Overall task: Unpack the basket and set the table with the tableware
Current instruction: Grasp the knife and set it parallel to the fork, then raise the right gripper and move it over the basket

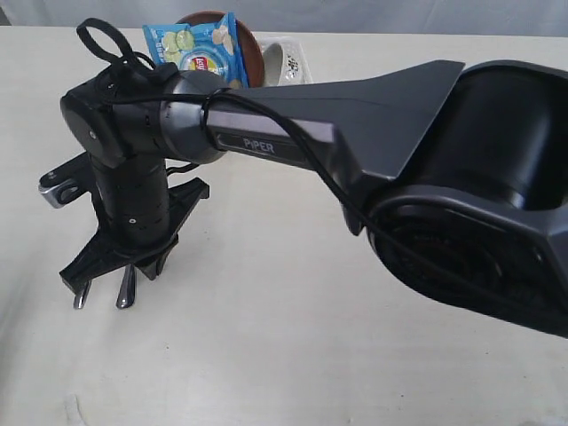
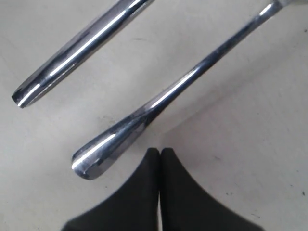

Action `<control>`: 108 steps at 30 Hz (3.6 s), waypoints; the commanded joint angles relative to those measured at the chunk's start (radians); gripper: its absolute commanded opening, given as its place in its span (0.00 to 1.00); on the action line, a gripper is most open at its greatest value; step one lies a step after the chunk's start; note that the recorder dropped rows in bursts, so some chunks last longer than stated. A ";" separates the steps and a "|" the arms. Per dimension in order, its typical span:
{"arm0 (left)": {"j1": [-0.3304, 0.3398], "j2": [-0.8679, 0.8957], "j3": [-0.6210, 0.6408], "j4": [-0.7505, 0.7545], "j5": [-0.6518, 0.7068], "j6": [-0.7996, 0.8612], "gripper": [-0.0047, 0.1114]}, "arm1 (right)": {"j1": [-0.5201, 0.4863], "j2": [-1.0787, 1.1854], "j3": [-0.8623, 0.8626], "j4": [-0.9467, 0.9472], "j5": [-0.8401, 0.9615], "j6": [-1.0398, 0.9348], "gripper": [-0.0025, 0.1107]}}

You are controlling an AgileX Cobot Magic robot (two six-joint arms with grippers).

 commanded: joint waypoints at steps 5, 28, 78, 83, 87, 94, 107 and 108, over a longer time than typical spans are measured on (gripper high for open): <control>0.002 -0.003 0.003 0.009 -0.011 -0.004 0.04 | 0.002 0.002 0.006 0.014 0.003 -0.012 0.02; 0.002 -0.003 0.003 0.009 -0.011 -0.004 0.04 | 0.025 0.015 0.011 0.045 -0.035 -0.019 0.02; 0.002 -0.003 0.003 0.009 -0.011 -0.004 0.04 | -0.417 -0.272 0.011 0.105 -0.144 -0.347 0.02; 0.002 -0.003 0.003 0.009 -0.011 -0.004 0.04 | -0.406 -0.266 0.011 0.107 -0.151 -0.345 0.02; 0.002 -0.003 0.003 0.009 -0.011 -0.004 0.04 | -0.406 -0.266 0.011 0.092 -0.166 -0.334 0.02; 0.002 -0.003 0.003 0.009 -0.011 -0.004 0.04 | -0.409 -0.245 0.011 -0.099 -0.216 -0.246 0.02; 0.002 -0.003 0.003 0.009 -0.011 -0.004 0.04 | -0.418 -0.087 0.011 -0.101 -0.423 -0.222 0.02; 0.002 -0.003 0.003 0.009 -0.011 -0.004 0.04 | -0.418 -0.077 0.011 -0.103 -0.438 -0.214 0.02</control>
